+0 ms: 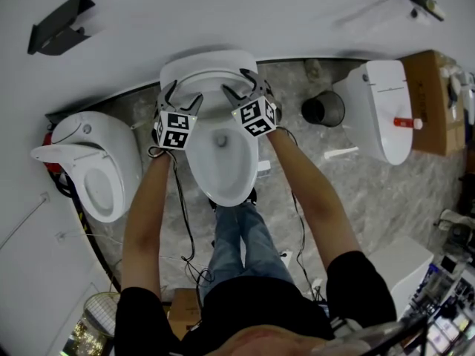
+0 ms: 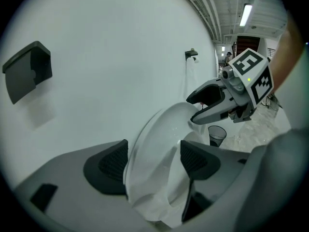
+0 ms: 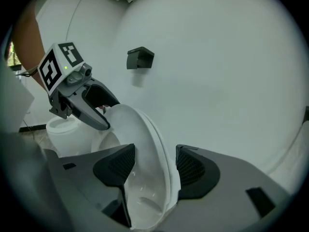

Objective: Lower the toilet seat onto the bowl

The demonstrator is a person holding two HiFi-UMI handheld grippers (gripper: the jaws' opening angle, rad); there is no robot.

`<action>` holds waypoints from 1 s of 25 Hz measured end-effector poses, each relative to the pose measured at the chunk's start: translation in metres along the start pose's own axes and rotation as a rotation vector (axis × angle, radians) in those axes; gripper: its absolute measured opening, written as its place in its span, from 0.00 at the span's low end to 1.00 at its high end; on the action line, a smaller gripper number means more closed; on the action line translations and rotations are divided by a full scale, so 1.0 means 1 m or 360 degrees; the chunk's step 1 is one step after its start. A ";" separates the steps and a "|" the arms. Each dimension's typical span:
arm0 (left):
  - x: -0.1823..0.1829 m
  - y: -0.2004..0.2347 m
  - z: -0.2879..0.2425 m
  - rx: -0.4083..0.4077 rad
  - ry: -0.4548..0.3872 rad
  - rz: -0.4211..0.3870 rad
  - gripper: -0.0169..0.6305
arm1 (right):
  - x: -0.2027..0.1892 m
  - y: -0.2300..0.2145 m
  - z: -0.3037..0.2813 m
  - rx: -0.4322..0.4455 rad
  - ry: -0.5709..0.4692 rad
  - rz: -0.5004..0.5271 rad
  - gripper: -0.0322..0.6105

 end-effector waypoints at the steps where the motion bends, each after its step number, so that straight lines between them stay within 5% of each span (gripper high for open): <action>1: 0.002 0.001 -0.002 -0.0005 -0.0003 0.0008 0.53 | -0.001 0.001 -0.002 0.0003 0.0019 0.0028 0.48; 10: 0.000 0.007 0.002 0.0074 0.0092 -0.0111 0.32 | -0.001 0.008 -0.007 0.0027 0.0047 0.0137 0.37; 20: -0.012 -0.001 0.019 0.0091 0.0134 -0.0174 0.25 | -0.002 0.019 0.010 0.0073 0.0097 0.0257 0.33; 25: -0.020 -0.016 0.035 0.0150 0.0179 -0.0364 0.23 | -0.006 0.030 0.027 0.0071 0.0114 0.0287 0.33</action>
Point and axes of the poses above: the fingertips, and each gripper's own axes: z backward along the fingers, y to its left, x out of its top, the point moved 4 cm from there along z, backward along the fingers, and after that the axes turned 6 degrees about y, right-handed, at the moved point
